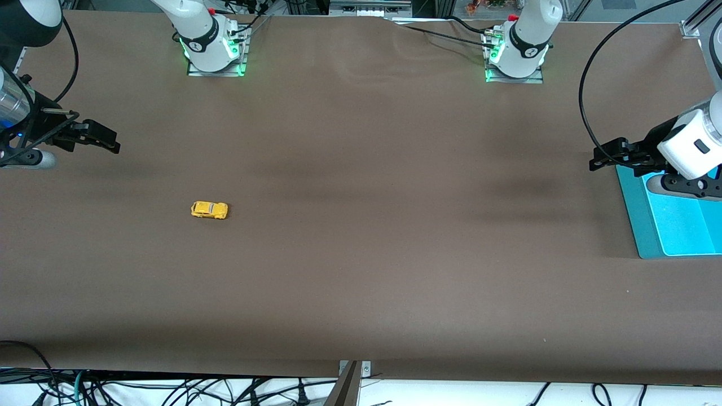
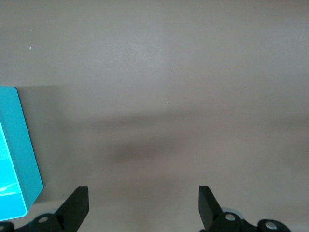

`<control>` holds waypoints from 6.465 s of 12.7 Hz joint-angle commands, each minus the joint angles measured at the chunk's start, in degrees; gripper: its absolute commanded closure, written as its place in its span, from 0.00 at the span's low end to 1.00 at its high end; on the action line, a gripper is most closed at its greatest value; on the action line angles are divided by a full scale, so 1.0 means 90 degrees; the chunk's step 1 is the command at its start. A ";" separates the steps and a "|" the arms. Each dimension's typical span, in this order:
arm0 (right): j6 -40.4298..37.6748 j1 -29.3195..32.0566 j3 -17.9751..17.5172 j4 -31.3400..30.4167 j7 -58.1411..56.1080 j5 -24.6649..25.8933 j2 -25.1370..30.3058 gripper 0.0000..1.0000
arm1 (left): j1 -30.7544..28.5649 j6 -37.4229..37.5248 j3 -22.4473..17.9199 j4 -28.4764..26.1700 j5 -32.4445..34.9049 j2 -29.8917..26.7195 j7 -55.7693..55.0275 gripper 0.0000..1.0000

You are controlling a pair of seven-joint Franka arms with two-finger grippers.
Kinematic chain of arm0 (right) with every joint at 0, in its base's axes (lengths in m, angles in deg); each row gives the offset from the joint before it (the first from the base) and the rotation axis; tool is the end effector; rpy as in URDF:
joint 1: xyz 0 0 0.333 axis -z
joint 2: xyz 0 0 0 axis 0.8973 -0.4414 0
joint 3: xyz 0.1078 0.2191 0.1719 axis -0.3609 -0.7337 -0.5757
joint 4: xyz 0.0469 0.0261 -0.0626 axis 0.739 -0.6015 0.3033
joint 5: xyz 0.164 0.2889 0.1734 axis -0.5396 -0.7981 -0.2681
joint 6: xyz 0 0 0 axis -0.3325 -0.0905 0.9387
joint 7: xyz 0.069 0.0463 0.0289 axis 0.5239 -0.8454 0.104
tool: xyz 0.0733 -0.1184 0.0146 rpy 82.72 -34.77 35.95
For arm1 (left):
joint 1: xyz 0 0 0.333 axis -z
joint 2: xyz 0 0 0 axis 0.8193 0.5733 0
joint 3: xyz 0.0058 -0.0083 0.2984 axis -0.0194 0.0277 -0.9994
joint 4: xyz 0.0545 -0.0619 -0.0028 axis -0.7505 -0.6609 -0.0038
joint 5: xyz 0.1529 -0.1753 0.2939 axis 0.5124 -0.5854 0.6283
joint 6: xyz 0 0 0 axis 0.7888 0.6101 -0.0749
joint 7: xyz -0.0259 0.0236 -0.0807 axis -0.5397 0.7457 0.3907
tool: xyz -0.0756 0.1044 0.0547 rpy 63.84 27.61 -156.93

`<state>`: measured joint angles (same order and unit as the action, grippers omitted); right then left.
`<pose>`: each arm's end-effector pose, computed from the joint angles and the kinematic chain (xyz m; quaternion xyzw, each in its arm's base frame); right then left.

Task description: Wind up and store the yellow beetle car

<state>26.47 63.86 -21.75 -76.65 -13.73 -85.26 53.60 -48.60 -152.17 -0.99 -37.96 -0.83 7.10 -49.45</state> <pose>0.5418 0.0006 0.5105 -0.9993 0.0185 0.0316 0.0048 0.5735 -0.0110 0.5104 0.9968 -0.0380 -0.0496 0.0506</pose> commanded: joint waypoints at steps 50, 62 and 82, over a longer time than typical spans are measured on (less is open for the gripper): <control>0.1195 -0.0113 -0.0071 -0.0534 -0.6012 -0.0009 -0.1491 0.00 | 0.0078 -0.0013 0.0019 0.0128 -0.0025 0.0070 -0.0033 0.00; 0.6110 -0.0650 -0.0100 -0.2997 -0.9584 0.0010 -0.2398 0.12 | 0.0069 -0.0013 0.0019 0.0128 -0.0123 0.0109 -0.0042 0.00; 0.6249 0.0451 -0.0051 -0.2958 -1.1476 0.0001 -0.3219 0.94 | 0.0078 -0.0013 0.0019 0.0128 -0.0123 0.0119 -0.0042 0.00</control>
<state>83.02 63.54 -21.89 -103.28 -111.82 -85.22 29.15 -48.09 -152.18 -0.73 -37.91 -1.05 7.64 -49.45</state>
